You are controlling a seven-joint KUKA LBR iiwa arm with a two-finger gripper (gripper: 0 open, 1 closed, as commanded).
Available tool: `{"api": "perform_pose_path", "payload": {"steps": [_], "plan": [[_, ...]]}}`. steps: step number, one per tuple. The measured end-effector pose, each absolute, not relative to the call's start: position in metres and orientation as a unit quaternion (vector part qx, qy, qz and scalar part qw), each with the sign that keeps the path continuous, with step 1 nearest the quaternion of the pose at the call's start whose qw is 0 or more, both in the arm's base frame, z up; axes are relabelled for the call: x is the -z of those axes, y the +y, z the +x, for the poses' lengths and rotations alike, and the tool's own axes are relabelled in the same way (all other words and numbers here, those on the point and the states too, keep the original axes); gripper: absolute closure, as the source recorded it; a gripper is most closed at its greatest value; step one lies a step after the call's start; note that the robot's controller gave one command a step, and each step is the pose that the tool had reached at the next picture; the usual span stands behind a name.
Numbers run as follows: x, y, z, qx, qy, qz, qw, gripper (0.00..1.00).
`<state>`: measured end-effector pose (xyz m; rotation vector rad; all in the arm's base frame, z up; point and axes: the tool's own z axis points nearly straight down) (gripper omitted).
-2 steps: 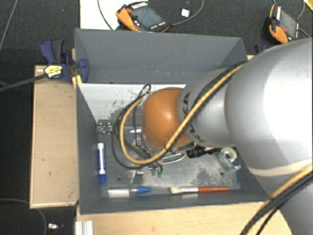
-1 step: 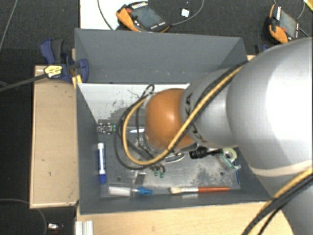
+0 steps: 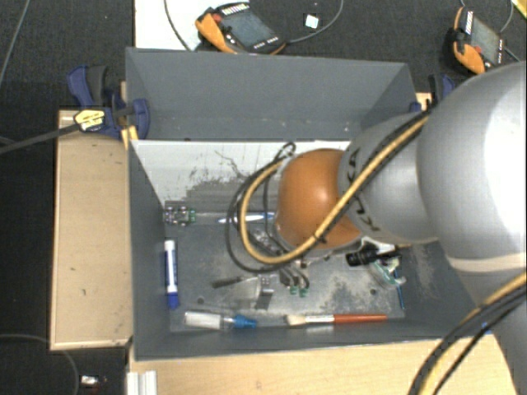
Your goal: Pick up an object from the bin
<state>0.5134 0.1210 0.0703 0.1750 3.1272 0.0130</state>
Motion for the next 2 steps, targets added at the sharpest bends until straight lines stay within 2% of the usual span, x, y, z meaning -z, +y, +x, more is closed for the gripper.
{"api": "perform_pose_path", "payload": {"steps": [1, 2], "plan": [[-0.0706, 0.1216, 0.5184, -0.006, 0.994, 0.109, 0.009, 1.0], [-0.0707, 0.1216, 0.5184, -0.006, 0.994, 0.11, 0.009, 1.0]]}}
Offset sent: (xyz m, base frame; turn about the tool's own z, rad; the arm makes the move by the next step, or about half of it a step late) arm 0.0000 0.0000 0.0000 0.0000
